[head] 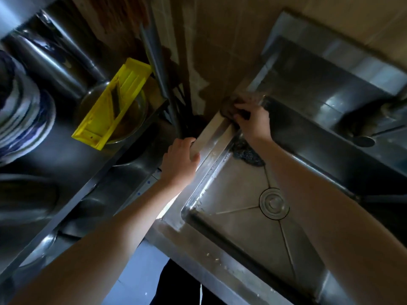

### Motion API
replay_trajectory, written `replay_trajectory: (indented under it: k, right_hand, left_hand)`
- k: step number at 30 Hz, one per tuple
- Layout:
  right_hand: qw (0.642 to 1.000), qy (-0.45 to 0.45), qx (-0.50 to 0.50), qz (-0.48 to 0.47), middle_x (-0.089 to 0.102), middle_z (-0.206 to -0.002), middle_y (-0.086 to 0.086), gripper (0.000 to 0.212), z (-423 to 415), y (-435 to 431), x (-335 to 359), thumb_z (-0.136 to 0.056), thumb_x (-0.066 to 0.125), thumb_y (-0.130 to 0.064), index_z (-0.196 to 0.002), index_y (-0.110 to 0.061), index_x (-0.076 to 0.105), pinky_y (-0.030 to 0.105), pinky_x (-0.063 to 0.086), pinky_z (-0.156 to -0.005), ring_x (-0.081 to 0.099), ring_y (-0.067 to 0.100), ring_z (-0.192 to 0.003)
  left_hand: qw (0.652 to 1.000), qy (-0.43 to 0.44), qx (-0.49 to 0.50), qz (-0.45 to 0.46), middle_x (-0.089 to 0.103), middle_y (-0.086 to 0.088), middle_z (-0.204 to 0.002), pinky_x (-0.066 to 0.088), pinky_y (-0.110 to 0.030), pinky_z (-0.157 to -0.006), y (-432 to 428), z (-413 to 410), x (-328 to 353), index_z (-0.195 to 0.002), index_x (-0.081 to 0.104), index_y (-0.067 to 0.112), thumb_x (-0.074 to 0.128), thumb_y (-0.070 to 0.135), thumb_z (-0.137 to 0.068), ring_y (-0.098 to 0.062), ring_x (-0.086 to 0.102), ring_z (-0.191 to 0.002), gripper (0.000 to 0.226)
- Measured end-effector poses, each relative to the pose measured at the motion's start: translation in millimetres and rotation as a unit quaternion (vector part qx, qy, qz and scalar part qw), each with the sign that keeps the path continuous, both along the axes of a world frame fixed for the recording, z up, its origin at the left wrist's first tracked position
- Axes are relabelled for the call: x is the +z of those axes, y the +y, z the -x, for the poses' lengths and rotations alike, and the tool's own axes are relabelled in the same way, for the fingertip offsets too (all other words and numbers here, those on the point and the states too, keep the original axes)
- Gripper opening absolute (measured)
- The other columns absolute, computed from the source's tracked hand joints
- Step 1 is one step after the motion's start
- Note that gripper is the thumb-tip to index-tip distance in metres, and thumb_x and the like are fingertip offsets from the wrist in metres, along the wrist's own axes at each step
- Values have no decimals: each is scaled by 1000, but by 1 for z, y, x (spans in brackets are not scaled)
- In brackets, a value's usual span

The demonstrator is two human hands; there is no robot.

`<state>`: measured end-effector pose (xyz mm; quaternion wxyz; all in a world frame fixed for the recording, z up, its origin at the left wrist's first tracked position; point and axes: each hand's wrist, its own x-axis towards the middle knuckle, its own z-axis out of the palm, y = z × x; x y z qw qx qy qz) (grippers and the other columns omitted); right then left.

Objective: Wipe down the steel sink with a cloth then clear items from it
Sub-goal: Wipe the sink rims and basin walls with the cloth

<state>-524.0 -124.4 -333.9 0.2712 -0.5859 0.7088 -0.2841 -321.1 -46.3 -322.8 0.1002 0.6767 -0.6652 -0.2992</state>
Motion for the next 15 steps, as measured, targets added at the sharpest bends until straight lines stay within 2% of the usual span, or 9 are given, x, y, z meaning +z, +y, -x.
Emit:
replay_trajectory:
  k: [3, 6, 10, 15]
  right_hand:
    - [998, 10, 54, 30, 61, -129, 9, 32, -12, 31, -8, -81, 68, -5, -112, -11, 69, 22, 34, -102, 56, 25, -119]
    - [995, 12, 79, 51, 61, -129, 9, 30, -13, 40, -14, -80, 69, -5, -109, -10, 71, 24, 36, -100, 57, 28, -117]
    - [997, 22, 61, 41, 61, -130, 7, 32, 2, 16, -14, -80, 69, -9, -112, -14, 70, 23, 35, -102, 56, 24, -120]
    - [999, 18, -27, 8, 59, -131, 4, 32, 29, -34, -6, -84, 67, -11, -115, -15, 67, 25, 35, -107, 54, 20, -122]
  left_hand:
    - [1000, 11, 3, 2, 52, -12, -119, 44, -45, -91, 2, 0, 0, -128, 49, 15, 54, 26, -89, -30, 53, -106, 41]
    - [999, 36, 4, 12, 53, -12, -115, 45, -45, -89, 2, 0, 1, -125, 51, 14, 57, 23, -86, -30, 53, -104, 40]
    - [1000, 17, -6, 17, 53, -9, -115, 45, -45, -89, -9, 2, 0, -124, 50, 17, 60, 23, -80, -29, 53, -104, 46]
    - [999, 2, -39, 17, 53, -6, -120, 44, -44, -90, -30, 10, -2, -128, 46, 22, 58, 30, -80, -27, 53, -108, 50]
